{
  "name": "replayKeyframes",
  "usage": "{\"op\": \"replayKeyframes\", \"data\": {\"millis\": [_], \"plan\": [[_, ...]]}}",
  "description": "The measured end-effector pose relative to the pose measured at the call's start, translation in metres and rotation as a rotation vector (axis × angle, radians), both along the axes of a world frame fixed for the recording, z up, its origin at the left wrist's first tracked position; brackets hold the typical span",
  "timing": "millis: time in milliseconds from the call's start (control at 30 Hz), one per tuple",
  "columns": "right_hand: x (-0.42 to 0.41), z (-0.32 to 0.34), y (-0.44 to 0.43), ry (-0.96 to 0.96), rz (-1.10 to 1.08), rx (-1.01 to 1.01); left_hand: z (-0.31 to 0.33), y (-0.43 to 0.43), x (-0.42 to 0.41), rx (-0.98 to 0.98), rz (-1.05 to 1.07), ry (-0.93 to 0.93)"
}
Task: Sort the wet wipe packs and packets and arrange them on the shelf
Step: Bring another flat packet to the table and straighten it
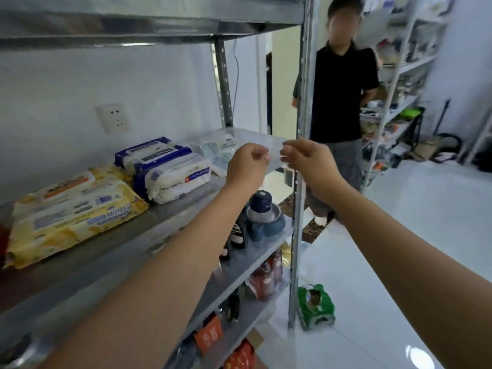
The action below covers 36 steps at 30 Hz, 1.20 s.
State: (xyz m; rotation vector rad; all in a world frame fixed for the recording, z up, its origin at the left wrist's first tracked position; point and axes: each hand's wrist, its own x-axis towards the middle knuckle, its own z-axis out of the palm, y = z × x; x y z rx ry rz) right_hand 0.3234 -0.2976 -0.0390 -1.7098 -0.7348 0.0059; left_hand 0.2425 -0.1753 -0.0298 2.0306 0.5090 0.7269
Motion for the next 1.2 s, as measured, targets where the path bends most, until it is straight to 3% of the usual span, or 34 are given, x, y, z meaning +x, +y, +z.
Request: {"op": "replayKeyframes", "data": {"millis": [100,233,433,667,933,1200], "plan": [[-0.037,-0.019,-0.053,0.026,-0.158,0.013,-0.027,-0.045,-0.011,-0.158,-0.184,0.031],[-0.088,-0.05,-0.135,0.074,-0.367,-0.036,-0.06,-0.115,-0.034,-0.248,-0.375,0.025],[-0.171,-0.092,-0.252,0.233,-0.61,0.046,-0.097,-0.223,-0.078,-0.345,-0.68,0.092],[-0.263,-0.12,-0.381,0.26,-0.893,0.053,-0.131,-0.353,-0.135,-0.363,-0.988,0.302],[-0.4,-0.162,-0.53,0.354,-1.229,0.22,-0.155,-0.536,-0.218,-0.312,-1.331,0.435],[-0.559,-0.221,-0.665,0.48,-1.589,0.321,-0.226,-0.698,-0.342,-0.235,-1.529,0.666]]}}
